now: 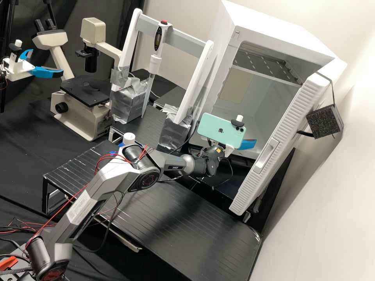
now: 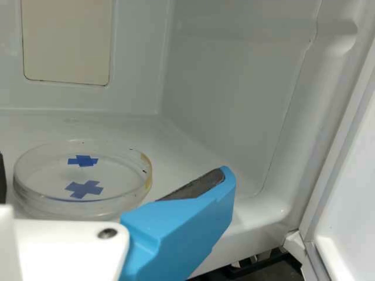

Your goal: Move the petri dish to the microscope

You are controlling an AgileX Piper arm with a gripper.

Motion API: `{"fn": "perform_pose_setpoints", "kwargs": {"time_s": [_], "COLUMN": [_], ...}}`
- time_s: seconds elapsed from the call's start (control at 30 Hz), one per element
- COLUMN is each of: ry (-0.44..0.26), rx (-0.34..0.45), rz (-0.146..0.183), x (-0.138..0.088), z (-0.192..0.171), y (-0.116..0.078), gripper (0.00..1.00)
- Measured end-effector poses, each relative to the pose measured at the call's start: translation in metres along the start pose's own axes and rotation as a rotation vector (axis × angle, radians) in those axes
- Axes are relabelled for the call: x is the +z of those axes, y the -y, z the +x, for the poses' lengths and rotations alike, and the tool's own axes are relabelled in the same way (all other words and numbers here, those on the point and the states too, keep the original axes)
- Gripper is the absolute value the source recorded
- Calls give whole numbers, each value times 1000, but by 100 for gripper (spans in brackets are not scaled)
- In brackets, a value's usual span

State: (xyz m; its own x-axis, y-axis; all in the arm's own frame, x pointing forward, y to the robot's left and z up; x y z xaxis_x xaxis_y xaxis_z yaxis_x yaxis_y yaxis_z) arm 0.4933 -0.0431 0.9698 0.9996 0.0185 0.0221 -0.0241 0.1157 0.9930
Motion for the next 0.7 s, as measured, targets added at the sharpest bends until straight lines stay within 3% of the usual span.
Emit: {"fn": "perform_pose_setpoints", "kwargs": {"time_s": [0.23,0.27,0.7], "ry": [0,0,0], "rx": [0,0,0], "rz": [0,0,0], "x": [0,0,0], "z": [0,0,0], "y": [0,0,0], "gripper": [100,0,0]}}
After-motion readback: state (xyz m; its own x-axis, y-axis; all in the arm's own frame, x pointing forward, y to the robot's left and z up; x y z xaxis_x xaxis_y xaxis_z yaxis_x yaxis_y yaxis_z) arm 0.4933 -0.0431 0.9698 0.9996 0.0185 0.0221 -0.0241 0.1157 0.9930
